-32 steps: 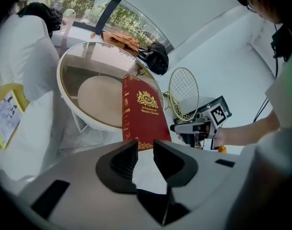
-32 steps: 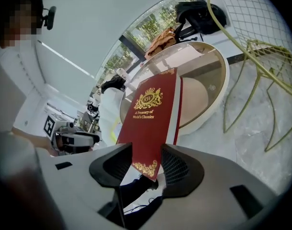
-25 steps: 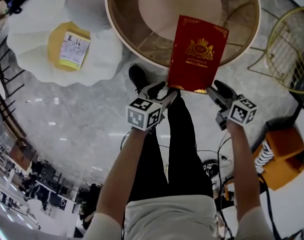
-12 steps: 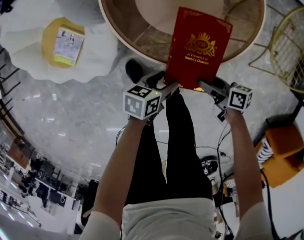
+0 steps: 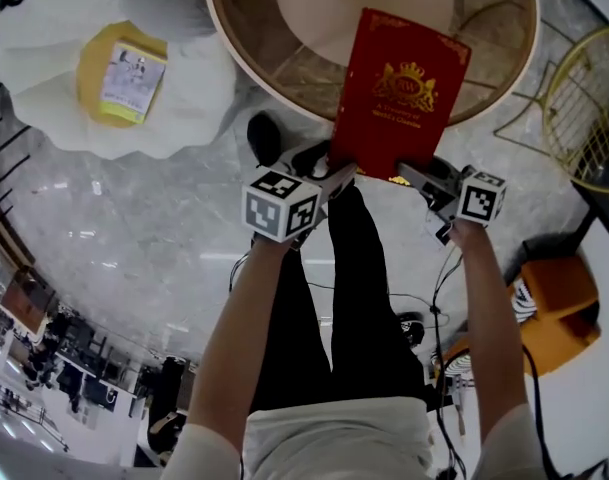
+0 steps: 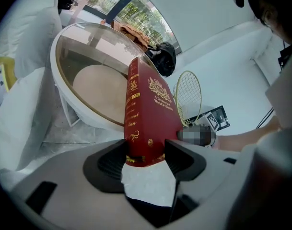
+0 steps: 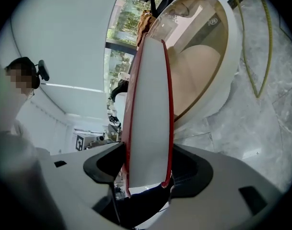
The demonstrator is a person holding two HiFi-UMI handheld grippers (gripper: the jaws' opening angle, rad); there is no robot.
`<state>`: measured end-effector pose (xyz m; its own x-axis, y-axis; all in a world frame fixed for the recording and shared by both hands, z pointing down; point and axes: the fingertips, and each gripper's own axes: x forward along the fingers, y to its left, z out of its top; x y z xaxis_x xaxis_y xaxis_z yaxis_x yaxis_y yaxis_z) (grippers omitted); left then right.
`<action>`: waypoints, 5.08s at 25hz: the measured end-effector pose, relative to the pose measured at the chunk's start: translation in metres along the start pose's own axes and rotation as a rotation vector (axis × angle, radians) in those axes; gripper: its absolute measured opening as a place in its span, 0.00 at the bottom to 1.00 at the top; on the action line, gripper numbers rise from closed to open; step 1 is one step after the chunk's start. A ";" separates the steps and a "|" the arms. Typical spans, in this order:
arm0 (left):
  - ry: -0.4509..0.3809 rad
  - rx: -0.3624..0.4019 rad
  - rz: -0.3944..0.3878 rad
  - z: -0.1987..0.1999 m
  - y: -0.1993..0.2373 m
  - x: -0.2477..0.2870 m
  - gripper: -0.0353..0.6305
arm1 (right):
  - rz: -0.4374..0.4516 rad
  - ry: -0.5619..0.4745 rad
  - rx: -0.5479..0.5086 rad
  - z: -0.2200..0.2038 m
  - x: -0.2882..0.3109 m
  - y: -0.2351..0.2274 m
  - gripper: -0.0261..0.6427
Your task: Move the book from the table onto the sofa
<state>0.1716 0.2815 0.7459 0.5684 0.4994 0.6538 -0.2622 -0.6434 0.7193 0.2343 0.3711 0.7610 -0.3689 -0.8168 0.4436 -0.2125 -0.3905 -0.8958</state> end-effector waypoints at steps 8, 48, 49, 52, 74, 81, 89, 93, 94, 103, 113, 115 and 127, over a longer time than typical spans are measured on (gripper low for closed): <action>-0.079 -0.053 0.015 -0.006 0.004 -0.026 0.43 | -0.016 0.064 -0.103 0.000 0.013 0.028 0.49; -0.423 -0.276 0.142 -0.003 0.177 -0.250 0.43 | 0.034 0.420 -0.380 -0.016 0.271 0.181 0.50; -0.435 -0.283 0.148 -0.003 0.176 -0.253 0.43 | 0.035 0.430 -0.392 -0.015 0.272 0.185 0.50; -0.469 -0.309 0.165 -0.005 0.181 -0.262 0.43 | 0.042 0.460 -0.429 -0.015 0.283 0.194 0.50; -0.555 -0.416 0.230 -0.026 0.386 -0.289 0.43 | 0.038 0.588 -0.475 -0.028 0.494 0.148 0.50; -0.614 -0.461 0.252 -0.029 0.449 -0.289 0.42 | 0.029 0.556 -0.517 -0.024 0.557 0.135 0.50; -0.628 -0.527 0.304 -0.024 0.518 -0.293 0.39 | -0.027 0.465 -0.522 -0.009 0.628 0.132 0.50; -0.612 -0.548 0.303 -0.021 0.534 -0.285 0.39 | -0.106 0.470 -0.574 -0.006 0.642 0.120 0.50; -0.612 -0.564 0.294 -0.020 0.539 -0.284 0.39 | -0.134 0.480 -0.583 -0.007 0.645 0.116 0.50; -0.525 -0.602 0.330 -0.024 0.553 -0.268 0.35 | -0.348 0.465 -0.762 0.003 0.648 0.088 0.53; -0.519 -0.586 0.309 -0.039 0.510 -0.258 0.34 | -0.445 0.407 -0.944 0.039 0.627 0.099 0.55; -0.530 -0.575 0.317 -0.037 0.499 -0.263 0.34 | -0.411 0.434 -0.940 0.037 0.619 0.108 0.55; -0.659 -0.534 0.414 -0.026 0.376 -0.334 0.13 | -0.168 0.452 -0.975 0.019 0.488 0.214 0.21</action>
<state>-0.1372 -0.1122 0.8036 0.6341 -0.2433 0.7340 -0.7714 -0.2638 0.5790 0.0257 -0.1188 0.7854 -0.5246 -0.4749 0.7066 -0.8445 0.1854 -0.5024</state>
